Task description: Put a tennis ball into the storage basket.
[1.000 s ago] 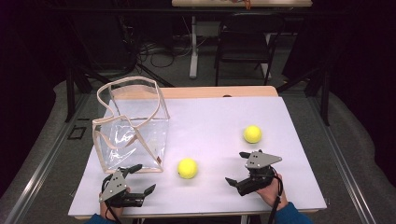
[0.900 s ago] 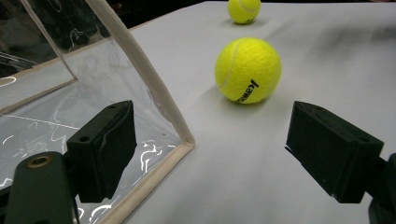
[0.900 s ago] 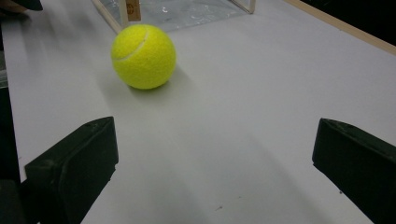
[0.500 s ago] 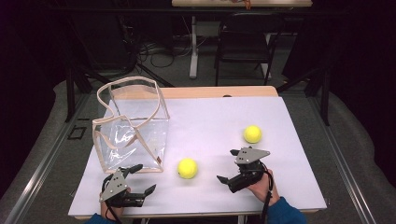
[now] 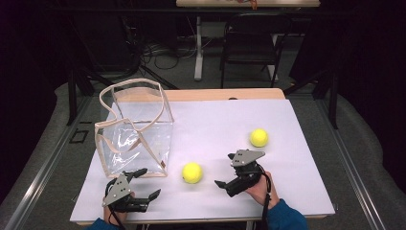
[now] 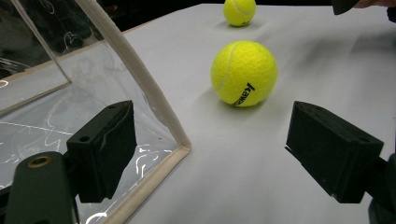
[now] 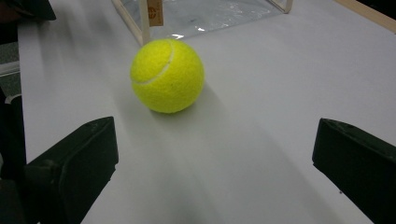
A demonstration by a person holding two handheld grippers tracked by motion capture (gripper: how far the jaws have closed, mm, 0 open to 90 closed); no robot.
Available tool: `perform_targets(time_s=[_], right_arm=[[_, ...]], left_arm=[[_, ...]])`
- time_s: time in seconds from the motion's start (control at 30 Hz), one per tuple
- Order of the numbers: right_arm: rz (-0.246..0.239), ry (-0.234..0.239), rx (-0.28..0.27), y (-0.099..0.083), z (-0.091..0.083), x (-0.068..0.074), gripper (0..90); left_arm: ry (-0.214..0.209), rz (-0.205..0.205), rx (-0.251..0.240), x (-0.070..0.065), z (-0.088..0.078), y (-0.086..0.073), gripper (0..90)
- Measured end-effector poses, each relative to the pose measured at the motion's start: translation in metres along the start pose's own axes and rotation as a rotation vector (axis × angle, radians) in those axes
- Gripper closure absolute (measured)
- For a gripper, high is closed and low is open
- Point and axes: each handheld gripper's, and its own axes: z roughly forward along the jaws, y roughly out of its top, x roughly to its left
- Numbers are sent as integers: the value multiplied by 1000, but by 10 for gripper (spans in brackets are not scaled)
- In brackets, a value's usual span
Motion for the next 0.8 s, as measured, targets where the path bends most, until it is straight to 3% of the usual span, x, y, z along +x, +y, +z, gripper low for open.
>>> perform_targets(time_s=[0.8], right_arm=[[-35,54,39,22,28,6,0]], left_arm=[[-2,0,-1,0,0,0,158]])
